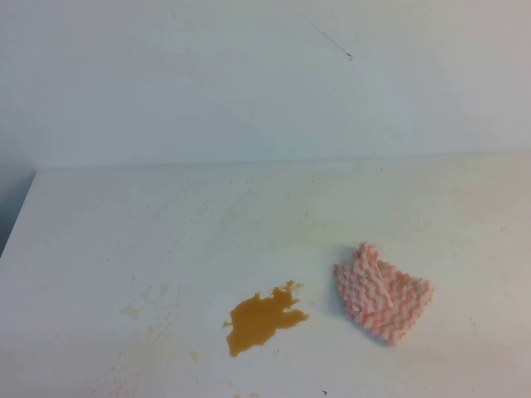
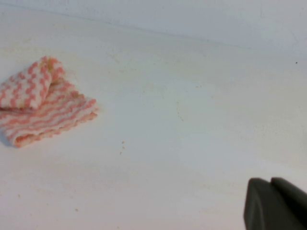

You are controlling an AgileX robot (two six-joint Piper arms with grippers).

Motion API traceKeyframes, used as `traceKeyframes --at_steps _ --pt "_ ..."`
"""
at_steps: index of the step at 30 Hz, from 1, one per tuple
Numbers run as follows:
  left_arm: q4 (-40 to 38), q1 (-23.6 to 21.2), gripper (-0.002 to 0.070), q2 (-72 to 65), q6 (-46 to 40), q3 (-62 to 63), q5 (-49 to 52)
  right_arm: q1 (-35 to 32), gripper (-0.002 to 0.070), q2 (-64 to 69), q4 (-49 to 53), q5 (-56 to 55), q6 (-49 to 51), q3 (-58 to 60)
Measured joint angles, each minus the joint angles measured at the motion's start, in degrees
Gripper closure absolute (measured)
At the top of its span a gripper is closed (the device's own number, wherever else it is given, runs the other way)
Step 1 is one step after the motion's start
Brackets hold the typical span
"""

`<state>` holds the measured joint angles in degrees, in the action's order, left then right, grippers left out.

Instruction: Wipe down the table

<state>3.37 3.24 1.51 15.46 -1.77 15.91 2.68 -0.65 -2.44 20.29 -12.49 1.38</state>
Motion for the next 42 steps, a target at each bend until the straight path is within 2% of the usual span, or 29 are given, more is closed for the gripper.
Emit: traceKeyframes --at_steps 4,12,20,22,29,32,37,42 --pt "0.0 0.0 0.0675 0.0 0.0 0.0 0.0 0.0 0.0678 0.0 -3.8 -5.0 0.0 0.2" --pt "0.0 0.0 0.0675 0.0 0.0 0.0 0.0 0.0 0.0678 0.0 -14.8 -24.5 1.5 0.3" --pt "0.0 0.0 0.0675 0.0 0.0 0.0 0.0 0.0 0.0678 0.0 -16.9 -40.8 0.7 0.4" --pt "0.0 0.0 0.0675 0.0 0.0 0.0 0.0 0.0 0.0678 0.0 -16.9 -41.8 -1.1 -0.4" --pt "0.0 0.0 0.0675 0.0 0.0 0.0 0.0 0.0 0.0678 0.0 -9.4 -32.5 -3.7 -11.6" --pt "0.0 0.0 0.0675 0.0 0.0 0.0 0.0 0.0 0.0678 2.7 -9.9 -28.2 -2.1 -17.8" --pt "0.0 0.0 0.0675 0.0 0.0 0.0 0.0 0.0 0.0678 12.2 -10.8 -14.5 -1.6 -27.9" --pt "0.0 0.0 0.0675 0.0 0.0 0.0 0.0 0.0 0.0678 23.4 -17.2 -0.6 -1.4 -34.0"
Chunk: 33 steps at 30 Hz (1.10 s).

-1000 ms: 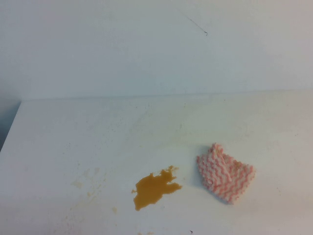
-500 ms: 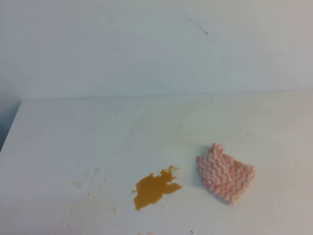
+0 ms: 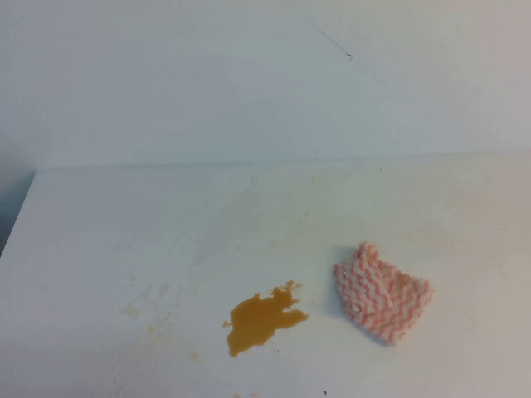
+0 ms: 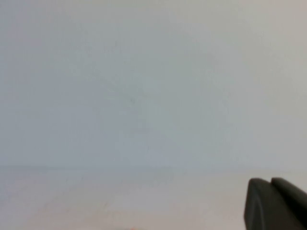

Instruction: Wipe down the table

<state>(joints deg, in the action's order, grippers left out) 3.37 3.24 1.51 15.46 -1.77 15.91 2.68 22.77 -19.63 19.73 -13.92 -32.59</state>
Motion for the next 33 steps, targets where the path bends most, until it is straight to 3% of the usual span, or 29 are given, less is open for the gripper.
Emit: traceKeyframes --at_steps 6,15,24,26,31,33 --pt "0.0 0.0 0.0675 0.0 0.0 0.0 0.0 0.0 0.0678 13.4 -7.1 8.5 -2.9 -1.5" --pt "0.0 0.0 0.0675 0.0 0.0 0.0 0.0 0.0 0.0678 21.9 -18.4 7.9 -10.9 -1.5" --pt "0.0 0.0 0.0675 0.0 0.0 0.0 0.0 0.0 0.0669 28.9 -45.9 17.7 -47.2 -1.5" --pt "0.0 0.0 0.0675 0.0 0.0 0.0 0.0 0.0 0.0626 30.8 -49.0 18.5 -51.7 -1.7" --pt "0.0 0.0 0.0675 0.0 0.0 0.0 0.0 1.1 0.0399 36.9 -49.7 19.4 -54.6 -3.2" --pt "0.0 0.0 0.0675 0.0 0.0 0.0 0.0 2.4 0.0354 39.3 -49.2 19.6 -54.6 -4.1"
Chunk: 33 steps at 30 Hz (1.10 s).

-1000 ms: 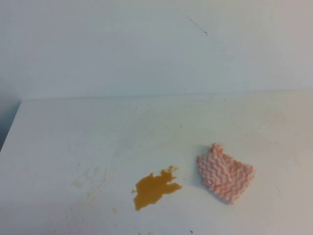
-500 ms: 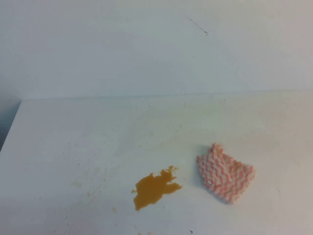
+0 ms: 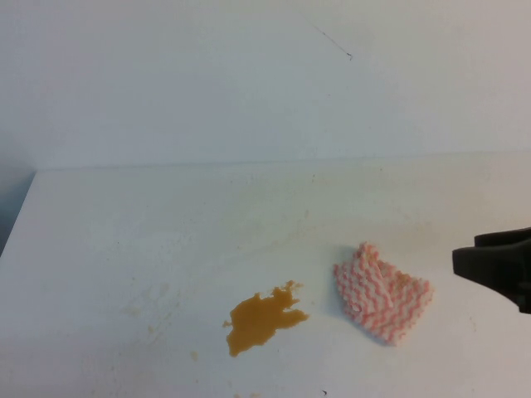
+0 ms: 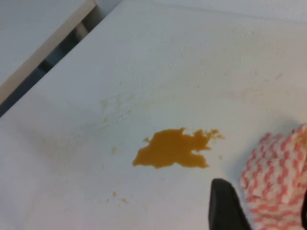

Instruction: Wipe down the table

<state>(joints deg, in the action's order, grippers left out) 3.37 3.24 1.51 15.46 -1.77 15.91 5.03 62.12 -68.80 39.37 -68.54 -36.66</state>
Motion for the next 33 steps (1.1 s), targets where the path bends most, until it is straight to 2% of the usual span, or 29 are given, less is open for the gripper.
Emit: traceKeyframes --at_steps 3,8,14,19,24,26,29,33 --pt "0.0 0.0 0.0675 0.0 0.0 0.0 0.0 3.1 0.0353 3.5 2.6 -1.3 1.5 -1.5" --pt "0.0 0.0 0.0675 0.0 0.0 0.0 0.0 9.9 0.0379 8.7 11.9 -8.4 9.6 -3.9" --pt "0.0 0.0 0.0675 0.0 0.0 0.0 0.0 19.8 0.0384 14.2 30.2 -16.6 27.0 -7.4" --pt "0.0 0.0 0.0675 0.0 0.0 0.0 0.0 25.5 0.0384 19.5 57.9 -15.4 51.6 -12.7" --pt "0.0 0.0 0.0675 0.0 0.0 0.0 0.0 28.6 0.0396 24.0 90.7 -2.8 83.7 -19.1" --pt "0.0 0.0 0.0675 0.0 0.0 0.0 0.0 29.0 0.0398 25.5 98.8 2.0 91.0 -21.1" --pt "0.0 0.0 0.0675 0.0 0.0 0.0 0.0 29.0 0.0401 26.9 100.8 4.3 94.8 -22.5" --pt "0.0 0.0 0.0675 0.0 0.0 0.0 0.0 29.0 0.0400 28.7 96.1 1.5 93.5 -23.2"
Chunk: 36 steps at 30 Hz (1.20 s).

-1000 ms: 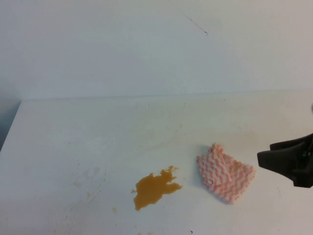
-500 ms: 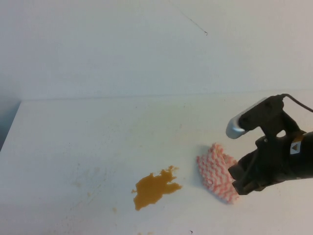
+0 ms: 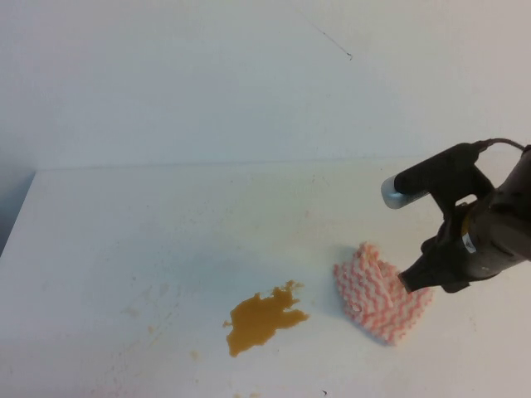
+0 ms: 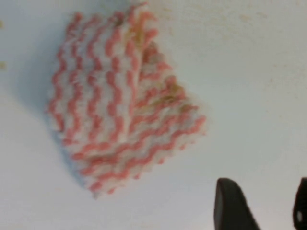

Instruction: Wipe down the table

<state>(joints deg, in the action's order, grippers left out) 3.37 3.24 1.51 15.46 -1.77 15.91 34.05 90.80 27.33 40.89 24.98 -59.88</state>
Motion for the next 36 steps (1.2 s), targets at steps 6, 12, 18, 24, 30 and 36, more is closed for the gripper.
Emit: traceKeyframes --at_steps 6,12,18,24,30,36 --pt "0.0 0.0 0.0675 0.0 0.0 0.0 0.0 0.1 0.0321 5.4 -6.0 -4.4 -2.0 0.0" --pt "0.0 0.0 0.0675 0.0 0.0 0.0 0.0 0.2 0.0280 11.4 -7.5 -12.4 -2.2 -0.8" --pt "0.0 0.0 0.0675 0.0 0.0 0.0 0.0 0.2 0.0277 17.8 -9.2 -15.1 -2.3 -5.2" --pt "0.0 0.0 0.0675 0.0 0.0 0.0 0.0 0.2 0.0302 23.6 -12.4 -15.7 -5.1 -8.1" --pt "0.0 0.0 0.0675 0.0 0.0 0.0 0.0 0.2 0.0554 26.7 -19.4 -16.2 -14.2 -10.5" --pt "0.0 0.0 0.0675 0.0 0.0 0.0 0.0 0.0 0.0638 28.8 -33.5 -17.9 -28.9 -13.0"
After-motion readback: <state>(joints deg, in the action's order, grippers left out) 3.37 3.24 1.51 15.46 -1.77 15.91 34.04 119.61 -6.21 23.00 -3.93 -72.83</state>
